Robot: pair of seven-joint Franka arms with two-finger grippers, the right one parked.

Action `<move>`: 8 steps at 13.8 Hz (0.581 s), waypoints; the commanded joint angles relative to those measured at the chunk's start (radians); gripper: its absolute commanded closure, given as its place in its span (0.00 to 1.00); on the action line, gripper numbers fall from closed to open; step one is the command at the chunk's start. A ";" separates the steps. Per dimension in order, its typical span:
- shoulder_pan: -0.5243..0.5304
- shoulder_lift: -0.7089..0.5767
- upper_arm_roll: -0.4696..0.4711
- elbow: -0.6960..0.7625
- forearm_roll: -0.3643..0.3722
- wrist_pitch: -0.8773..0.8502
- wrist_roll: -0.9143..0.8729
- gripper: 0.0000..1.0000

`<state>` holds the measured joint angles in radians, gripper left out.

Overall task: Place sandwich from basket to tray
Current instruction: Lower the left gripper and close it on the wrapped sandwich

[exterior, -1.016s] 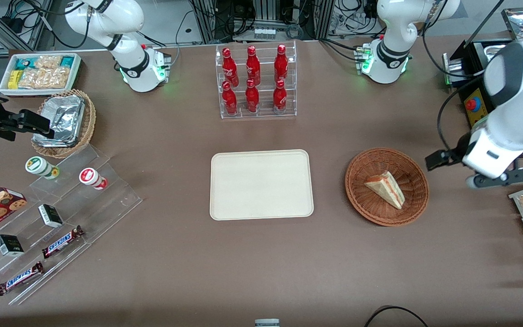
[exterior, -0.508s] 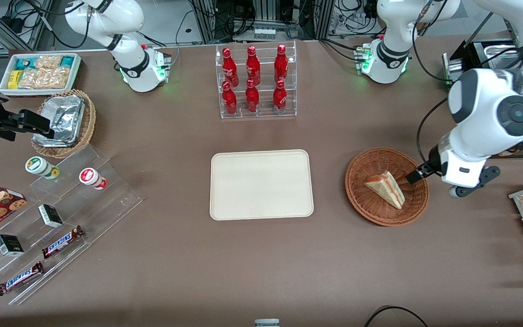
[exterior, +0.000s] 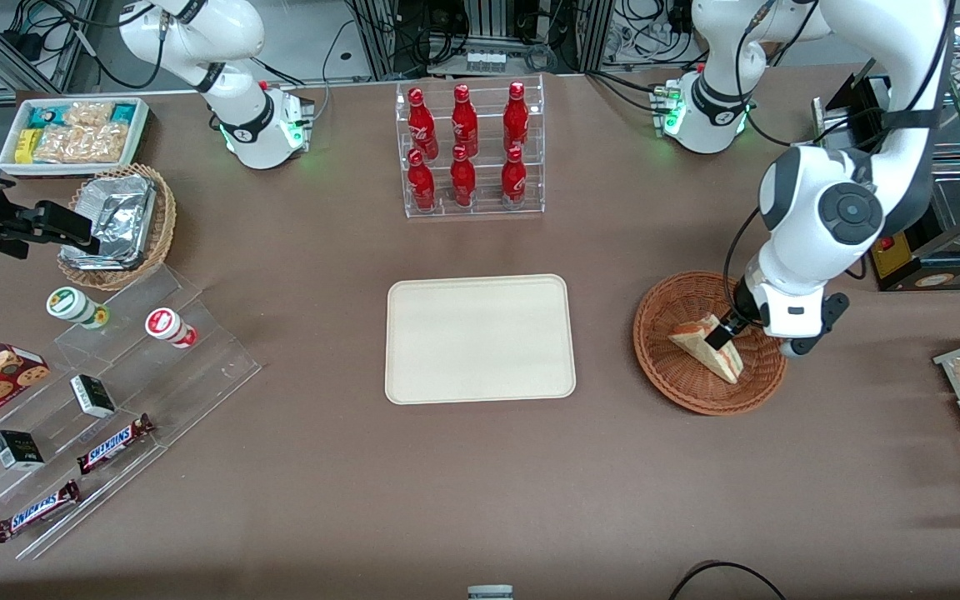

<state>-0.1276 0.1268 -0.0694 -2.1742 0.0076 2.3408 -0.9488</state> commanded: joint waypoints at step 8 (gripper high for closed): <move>-0.007 0.122 0.005 -0.035 0.014 0.135 -0.064 0.00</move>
<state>-0.1274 0.2230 -0.0687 -2.2111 0.0076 2.4446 -0.9864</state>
